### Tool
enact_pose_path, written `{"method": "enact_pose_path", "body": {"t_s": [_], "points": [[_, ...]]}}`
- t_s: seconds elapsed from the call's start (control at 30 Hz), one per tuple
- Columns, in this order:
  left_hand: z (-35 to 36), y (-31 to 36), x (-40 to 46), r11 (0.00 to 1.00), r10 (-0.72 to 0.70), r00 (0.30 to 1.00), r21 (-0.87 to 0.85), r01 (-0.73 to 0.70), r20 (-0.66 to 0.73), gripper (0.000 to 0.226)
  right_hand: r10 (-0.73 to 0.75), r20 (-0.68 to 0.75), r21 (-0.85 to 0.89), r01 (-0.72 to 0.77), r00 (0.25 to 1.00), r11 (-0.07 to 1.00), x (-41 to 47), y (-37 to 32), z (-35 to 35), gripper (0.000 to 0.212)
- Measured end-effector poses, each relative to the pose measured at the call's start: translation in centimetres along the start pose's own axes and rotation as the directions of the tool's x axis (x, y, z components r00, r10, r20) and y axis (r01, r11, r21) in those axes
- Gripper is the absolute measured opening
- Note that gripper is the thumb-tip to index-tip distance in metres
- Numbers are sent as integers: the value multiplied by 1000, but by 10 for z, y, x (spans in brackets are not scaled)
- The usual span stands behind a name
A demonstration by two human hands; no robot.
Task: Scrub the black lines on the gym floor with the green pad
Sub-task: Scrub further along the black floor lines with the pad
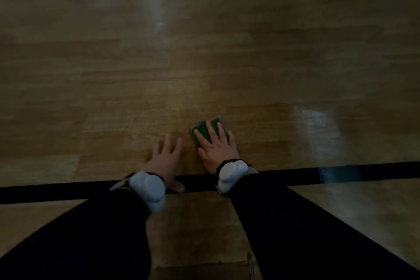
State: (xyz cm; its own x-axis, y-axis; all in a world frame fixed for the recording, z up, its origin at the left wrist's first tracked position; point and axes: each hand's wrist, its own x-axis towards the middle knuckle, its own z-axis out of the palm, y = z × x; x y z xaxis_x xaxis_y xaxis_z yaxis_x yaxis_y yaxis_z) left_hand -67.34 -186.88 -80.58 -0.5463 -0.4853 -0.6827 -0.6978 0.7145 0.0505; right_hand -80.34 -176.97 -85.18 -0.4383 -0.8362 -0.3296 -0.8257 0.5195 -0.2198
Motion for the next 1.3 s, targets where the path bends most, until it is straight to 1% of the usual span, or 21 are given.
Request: {"method": "enact_pose_path", "body": {"t_s": [0.07,0.13,0.2,0.27,0.33,0.4,0.5,0.53,0.6,0.67,0.73,0.8,0.83,0.97,1.03,1.1,1.17,1.2,1.3], "points": [[-4,-29,-1,995,-80,996,55,78,32,129,0,4,7,0,1000,1000,0,-2,3,56],[-2,-53,-1,992,-119,990,60,114,79,125,2,10,3,-2,1000,1000,2,-5,4,56],[-1,-57,-1,995,-91,993,45,88,81,122,3,22,5,-3,1000,1000,2,1,0,55],[1,-59,-3,997,-80,992,4,80,94,123,-36,83,27,34,996,999,2,3,-7,54],[-1,-62,-4,997,-80,992,-12,82,101,124,-43,108,41,39,993,998,3,10,-12,54],[-1,-64,-4,997,-63,993,-31,66,103,123,43,101,49,-48,994,998,7,29,-20,53],[0,-64,-5,997,-64,993,-37,68,95,123,226,77,47,-230,971,972,17,62,-30,52],[0,-63,-6,997,-68,993,-38,72,92,123,268,83,51,-273,960,961,19,70,-32,52],[-1,-60,-6,996,-70,994,-48,75,86,124,306,81,60,-312,948,948,21,72,-33,53],[-1,-57,-7,996,-79,993,-43,83,88,122,274,52,47,-277,960,960,20,59,-31,53],[-3,-55,-7,996,-83,993,-38,86,83,121,139,55,28,-140,989,990,19,35,-27,54],[-2,-55,-5,996,-78,994,-36,81,76,121,-2,61,2,2,998,1000,14,5,-19,54],[-1,-56,-4,996,-80,994,-34,83,73,122,-41,54,-7,42,998,999,10,-11,-14,55],[4,-57,-3,995,-99,994,-20,100,44,122,-126,28,-31,126,992,991,-28,-72,16,56],[4,-55,-4,995,-98,994,-14,99,39,118,-178,25,3,178,984,984,-50,-96,29,56],[5,-55,-5,994,-106,994,-7,106,31,116,-207,11,31,207,978,978,-58,-102,36,54],[7,-57,-6,995,-98,995,-11,99,24,117,-212,17,19,212,977,977,-56,-91,35,52],[7,-58,-7,996,-91,996,-18,92,25,117,-192,8,6,192,981,981,-55,-81,34,52],[7,-60,-8,996,-80,996,-29,81,44,116,-51,-48,-4,51,998,999,-56,-40,25,53]]}}
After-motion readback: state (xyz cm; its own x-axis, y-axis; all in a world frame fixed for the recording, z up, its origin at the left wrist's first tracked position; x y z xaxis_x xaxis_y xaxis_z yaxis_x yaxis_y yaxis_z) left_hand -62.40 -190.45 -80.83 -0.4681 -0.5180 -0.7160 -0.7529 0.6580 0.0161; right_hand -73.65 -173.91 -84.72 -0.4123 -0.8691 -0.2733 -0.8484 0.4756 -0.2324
